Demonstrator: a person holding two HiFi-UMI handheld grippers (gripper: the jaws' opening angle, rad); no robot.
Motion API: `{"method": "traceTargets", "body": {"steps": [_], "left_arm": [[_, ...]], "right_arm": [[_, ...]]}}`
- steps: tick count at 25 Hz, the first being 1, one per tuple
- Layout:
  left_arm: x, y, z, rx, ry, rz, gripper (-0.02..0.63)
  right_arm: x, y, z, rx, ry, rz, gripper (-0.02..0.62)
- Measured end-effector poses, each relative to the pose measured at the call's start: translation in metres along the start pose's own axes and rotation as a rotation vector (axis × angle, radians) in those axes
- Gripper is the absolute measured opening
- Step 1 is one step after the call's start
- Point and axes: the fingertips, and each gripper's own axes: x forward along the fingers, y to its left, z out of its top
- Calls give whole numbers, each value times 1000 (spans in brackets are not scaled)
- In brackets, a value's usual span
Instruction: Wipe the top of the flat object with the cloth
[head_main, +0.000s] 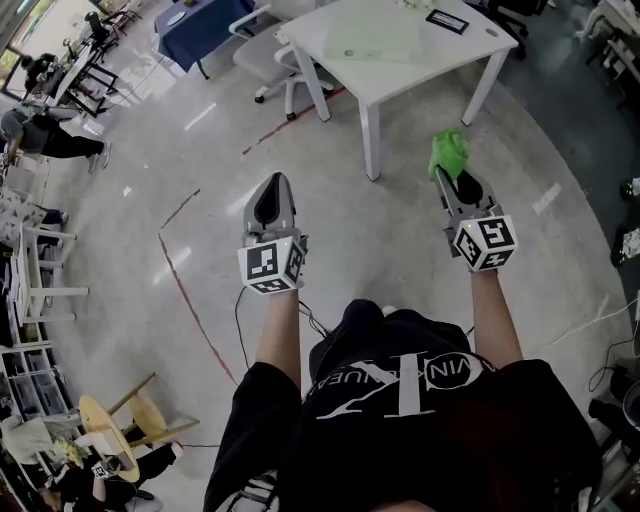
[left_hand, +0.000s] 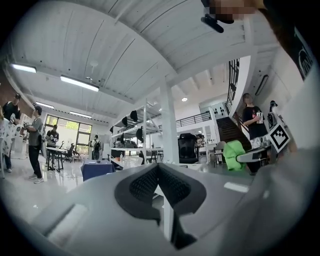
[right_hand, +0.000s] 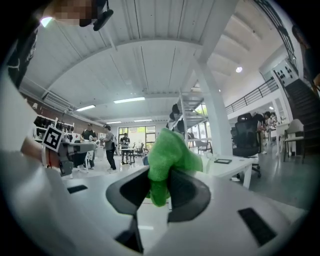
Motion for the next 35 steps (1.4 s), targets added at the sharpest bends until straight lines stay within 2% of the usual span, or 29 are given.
{"method": "traceTargets", "body": {"steps": [5, 9, 17, 22, 30, 35], "left_arm": [[5, -8, -8, -15, 8, 2, 11], [28, -8, -21, -21, 24, -8, 11], [126, 21, -32, -5, 34, -49, 11], [205, 53, -31, -16, 44, -69, 11], [313, 78, -47, -9, 77, -169, 11], [362, 98, -57, -7, 77, -208, 11]], "right_arm": [[1, -6, -4, 10, -8, 7, 102], [14, -21, -6, 13, -9, 13, 103], [91, -65, -3, 28, -7, -21, 103], [153, -91, 7, 31, 10, -29, 103], [238, -128, -1, 56, 55, -87, 103], [283, -141, -4, 64, 57, -113, 103]]}}
